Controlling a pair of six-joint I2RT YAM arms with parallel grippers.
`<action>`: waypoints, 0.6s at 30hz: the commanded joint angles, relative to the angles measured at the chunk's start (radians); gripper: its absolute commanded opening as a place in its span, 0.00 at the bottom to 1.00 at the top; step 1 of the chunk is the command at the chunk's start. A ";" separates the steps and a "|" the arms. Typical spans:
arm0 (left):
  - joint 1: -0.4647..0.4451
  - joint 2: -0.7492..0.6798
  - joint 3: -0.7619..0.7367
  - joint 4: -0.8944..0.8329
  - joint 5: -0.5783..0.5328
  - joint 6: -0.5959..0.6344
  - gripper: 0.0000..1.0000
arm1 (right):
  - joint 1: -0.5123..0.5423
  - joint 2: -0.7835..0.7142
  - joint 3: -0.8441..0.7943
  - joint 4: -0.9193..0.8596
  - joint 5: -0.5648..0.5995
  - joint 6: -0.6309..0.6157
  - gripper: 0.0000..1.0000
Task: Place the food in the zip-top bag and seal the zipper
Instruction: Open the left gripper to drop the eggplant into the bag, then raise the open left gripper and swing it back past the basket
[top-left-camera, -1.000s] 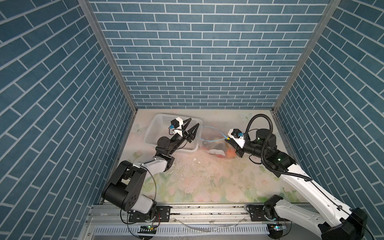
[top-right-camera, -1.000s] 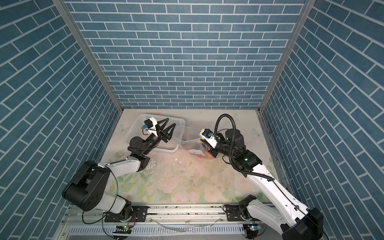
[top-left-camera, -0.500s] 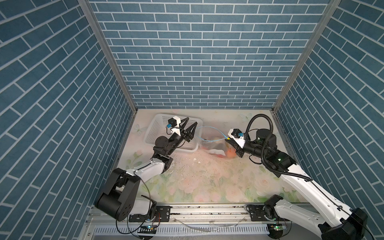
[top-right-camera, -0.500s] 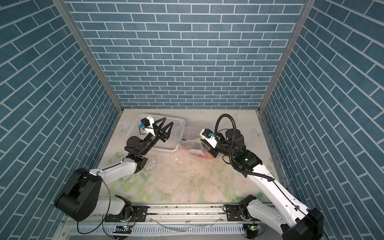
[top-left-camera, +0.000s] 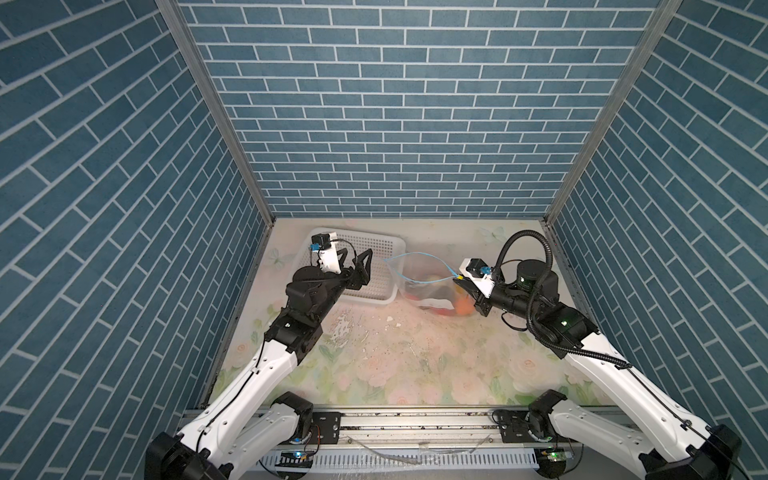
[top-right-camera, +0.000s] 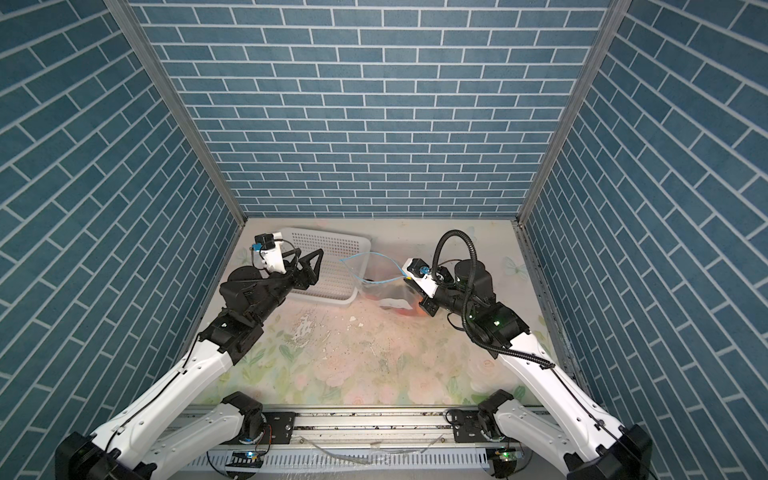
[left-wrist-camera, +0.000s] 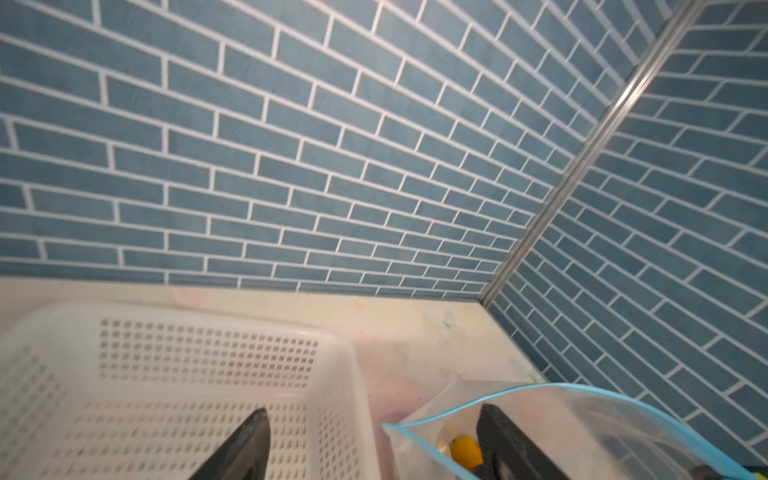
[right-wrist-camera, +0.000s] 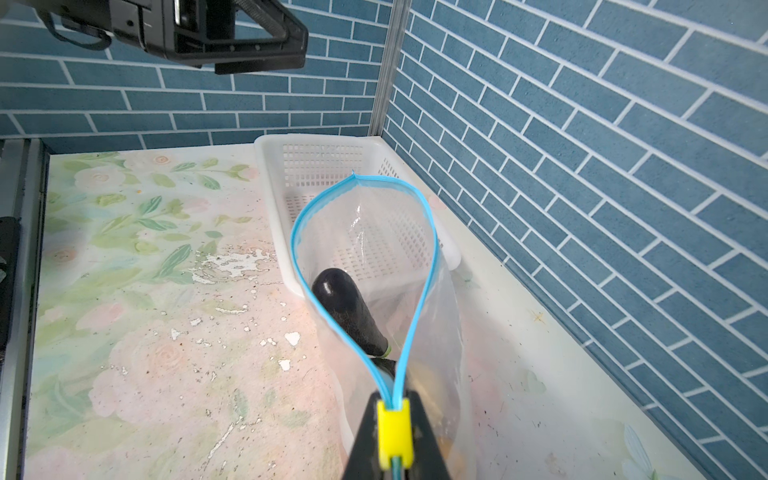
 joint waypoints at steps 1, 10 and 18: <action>-0.005 -0.033 0.011 -0.315 -0.068 -0.054 0.85 | -0.002 -0.033 0.033 0.002 0.003 -0.007 0.00; 0.000 -0.082 -0.088 -0.382 -0.069 -0.154 0.99 | -0.004 -0.042 0.010 0.011 -0.005 -0.006 0.00; 0.049 0.046 -0.054 -0.479 -0.051 -0.260 0.99 | -0.003 -0.018 0.021 0.016 -0.010 -0.007 0.00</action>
